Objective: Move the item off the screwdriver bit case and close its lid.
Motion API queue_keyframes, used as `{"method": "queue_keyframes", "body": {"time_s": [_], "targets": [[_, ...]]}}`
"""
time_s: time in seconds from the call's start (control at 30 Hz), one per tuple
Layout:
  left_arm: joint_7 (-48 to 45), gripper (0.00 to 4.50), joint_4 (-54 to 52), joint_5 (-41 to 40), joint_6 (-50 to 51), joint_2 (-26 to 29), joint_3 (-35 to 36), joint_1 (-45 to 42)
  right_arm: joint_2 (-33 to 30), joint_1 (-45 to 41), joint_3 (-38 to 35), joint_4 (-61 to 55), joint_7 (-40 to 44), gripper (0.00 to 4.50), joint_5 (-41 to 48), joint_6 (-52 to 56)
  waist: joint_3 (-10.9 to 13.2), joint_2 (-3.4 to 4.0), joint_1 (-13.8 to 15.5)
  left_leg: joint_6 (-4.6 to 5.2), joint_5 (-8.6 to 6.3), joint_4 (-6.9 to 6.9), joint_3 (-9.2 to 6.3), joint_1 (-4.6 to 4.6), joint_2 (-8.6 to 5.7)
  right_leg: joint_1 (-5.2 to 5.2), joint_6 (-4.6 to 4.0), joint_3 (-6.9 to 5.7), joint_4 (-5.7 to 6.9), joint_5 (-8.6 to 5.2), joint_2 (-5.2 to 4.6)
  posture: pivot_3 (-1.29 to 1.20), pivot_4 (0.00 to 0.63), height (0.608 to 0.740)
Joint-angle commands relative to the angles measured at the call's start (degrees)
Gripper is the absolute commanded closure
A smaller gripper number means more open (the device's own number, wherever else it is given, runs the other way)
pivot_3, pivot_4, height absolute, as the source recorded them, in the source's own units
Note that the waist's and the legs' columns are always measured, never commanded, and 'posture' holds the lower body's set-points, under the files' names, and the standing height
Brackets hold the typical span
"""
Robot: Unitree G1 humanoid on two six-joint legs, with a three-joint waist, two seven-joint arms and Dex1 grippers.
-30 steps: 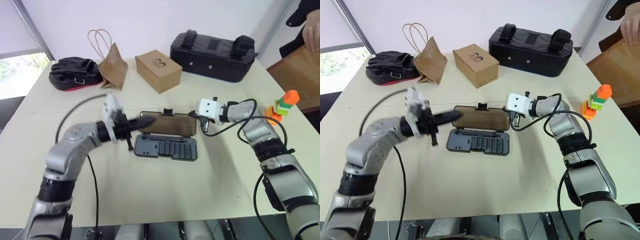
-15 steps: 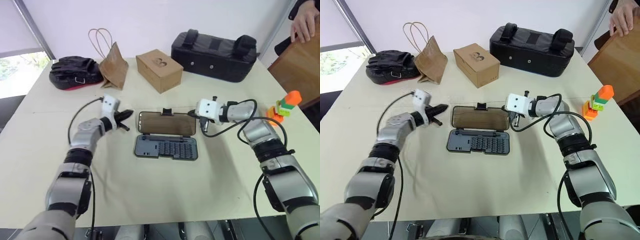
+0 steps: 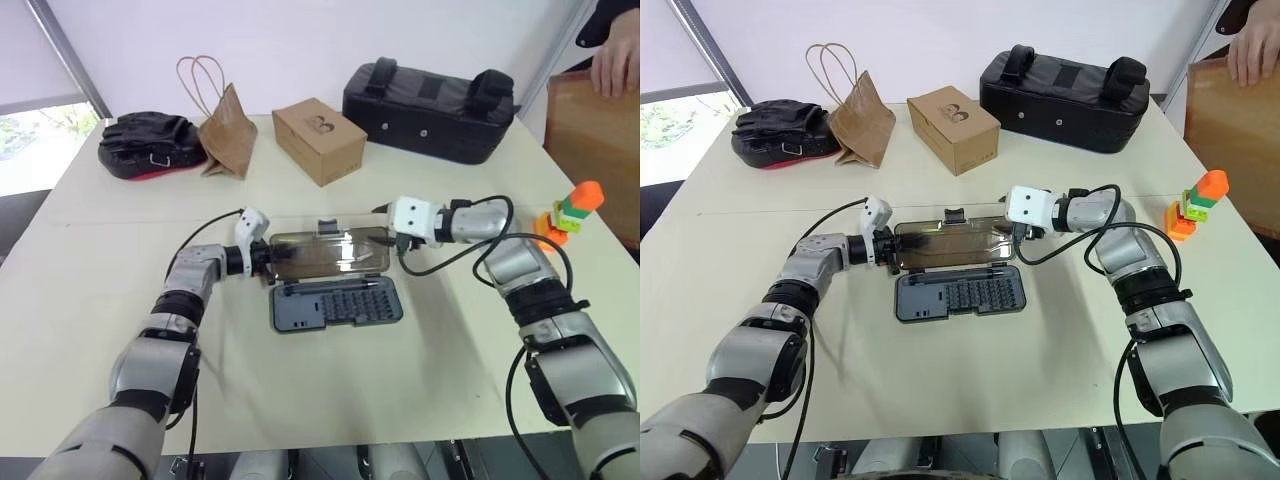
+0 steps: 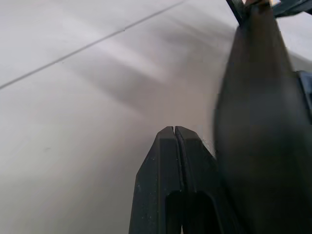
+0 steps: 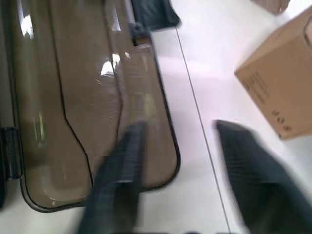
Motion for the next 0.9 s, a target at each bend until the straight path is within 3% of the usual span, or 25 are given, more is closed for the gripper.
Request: {"method": "queue_keyframes", "body": {"time_s": [0.03, 0.17, 0.23, 0.4, 0.57, 0.73, 0.83, 0.9], "targets": [[0.2, 4.5, -0.7, 0.7, -1.6, 0.8, 0.8, -0.1, -2.0, 0.2, -1.2, -6.3, 1.5, 0.03, 0.8, 2.7, 0.0, 0.0, 0.0, 0.0, 0.0, 0.0, 0.0, 0.0, 0.0, 0.0, 0.0, 0.0, 0.0, 0.0, 0.0, 0.0, 0.15, 0.74], [1.0, 4.5, -1.7, -0.6, -2.4, 1.3, 2.5, -0.7, -4.6, 1.4, -9.9, -20.5, 7.1, 0.03, 14.7, 25.5, 0.0, 0.0, 0.1, 0.0, 0.0, 0.06, -0.03, -0.22, 0.02, -0.2, 0.0, 0.0, 0.04, 0.0, -0.01, 0.0, 0.15, 0.74], [-0.1, 4.5, -3.6, -2.1, -1.1, 1.4, 3.5, -1.2, -8.1, 3.9, -15.9, -29.7, 11.1, 0.03, 26.6, 40.9, 0.0, 0.0, 0.5, -0.08, 0.05, 0.14, -0.07, -0.58, 0.09, -0.54, 0.0, -0.02, 0.12, 0.01, -0.03, 0.0, 0.15, 0.74], [-4.2, 4.5, -11.4, -4.3, 4.3, 2.1, 3.6, -0.1, -11.4, 11.6, -26.4, -42.4, 10.1, 0.03, 43.8, 60.6, 0.0, -0.04, 1.2, 0.05, -0.02, 0.12, -0.2, -0.84, 0.11, -0.71, 0.0, -0.12, -0.01, 0.01, -0.1, 0.0, 0.15, 0.74], [-11.4, 4.5, -27.8, -7.8, 16.2, 4.0, 0.1, 5.0, -10.0, 14.7, -30.2, -43.6, 2.1, 0.03, 46.6, 64.1, 0.0, -0.03, 1.1, 0.14, -0.07, 0.12, -0.05, -0.79, 0.08, -0.74, 0.01, -0.06, 0.1, 0.01, -0.22, 0.0, 0.15, 0.74], [-19.5, 4.5, -47.1, -9.7, 26.0, 11.4, -6.9, 12.9, -8.9, 15.2, -32.8, -42.6, -3.1, 0.03, 48.4, 64.8, 0.0, -0.02, 0.3, 0.13, -0.06, 0.09, -0.07, -0.78, 0.09, -0.74, 0.01, -0.06, 0.09, 0.01, -0.2, 0.0, 0.15, 0.74], [-24.9, 4.5, -54.3, -6.4, 23.9, 19.0, -12.5, 17.9, -10.4, 16.0, -32.8, -45.0, -3.4, 0.03, 50.4, 66.2, 0.0, -0.01, 0.1, 0.13, -0.06, 0.09, -0.07, -0.77, 0.09, -0.74, 0.0, -0.05, 0.1, 0.01, -0.21, 0.0, 0.15, 0.74], [-25.2, 4.5, -51.0, -2.5, 17.7, 22.3, -14.5, 17.9, -12.5, 18.8, -30.6, -48.7, -2.4, 0.03, 50.4, 66.2, 0.0, 0.11, 0.1, 0.13, -0.07, 0.01, -0.04, -0.72, 0.11, -0.74, -0.01, -0.01, 0.09, 0.0, -0.2, 0.0, 0.15, 0.74]]}}
